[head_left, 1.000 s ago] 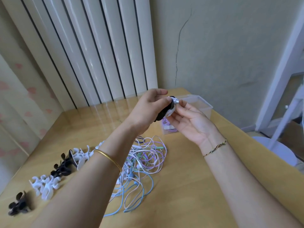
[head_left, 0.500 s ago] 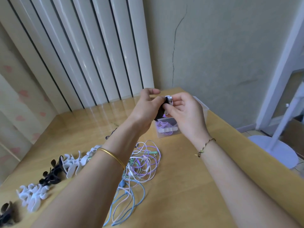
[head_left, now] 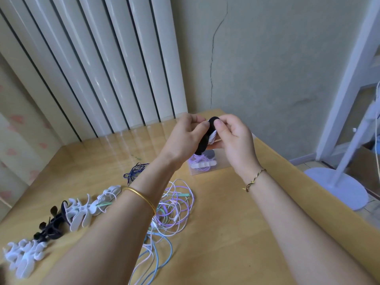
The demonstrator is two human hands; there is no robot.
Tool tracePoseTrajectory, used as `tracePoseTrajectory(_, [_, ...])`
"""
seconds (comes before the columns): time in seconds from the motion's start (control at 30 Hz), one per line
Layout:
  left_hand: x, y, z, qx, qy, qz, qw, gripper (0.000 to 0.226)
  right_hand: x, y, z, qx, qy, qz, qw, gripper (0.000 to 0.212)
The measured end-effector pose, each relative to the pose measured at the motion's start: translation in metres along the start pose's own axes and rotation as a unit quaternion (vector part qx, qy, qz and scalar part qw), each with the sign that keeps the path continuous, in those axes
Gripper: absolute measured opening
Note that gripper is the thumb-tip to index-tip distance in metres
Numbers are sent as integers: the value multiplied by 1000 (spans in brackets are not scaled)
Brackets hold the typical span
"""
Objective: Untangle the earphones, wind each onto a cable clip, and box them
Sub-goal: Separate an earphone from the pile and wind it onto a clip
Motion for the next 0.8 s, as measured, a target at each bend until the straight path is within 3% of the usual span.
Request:
tracePoseTrajectory(0.27, [6, -14, 15, 20, -8, -7, 1000, 13, 13, -19, -17, 185, -125, -55, 973, 13])
tracePoseTrajectory(0.43, [6, -30, 19, 52, -59, -31, 996, 27, 20, -43, -25, 192, -99, -53, 975, 11])
tracePoseTrajectory(0.57, [4, -48, 20, 70, -86, -47, 993, 30, 22, -62, -20, 183, -76, -7, 980, 25])
tracePoseTrajectory(0.7, [0, -67, 27, 20, -58, -27, 998, 22, 20, -77, -25, 204, -60, -5, 977, 20])
tracePoseTrajectory(0.8, [-6, -78, 37, -38, 28, -30, 998, 12, 12, -77, -34, 239, -39, 30, 970, 20])
Point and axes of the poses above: each hand's wrist, its own y-axis away from the middle knuckle, its own x-axis out of the palm, z = x × y, the point moved 2 cm from there along -y, towards the middle knuckle
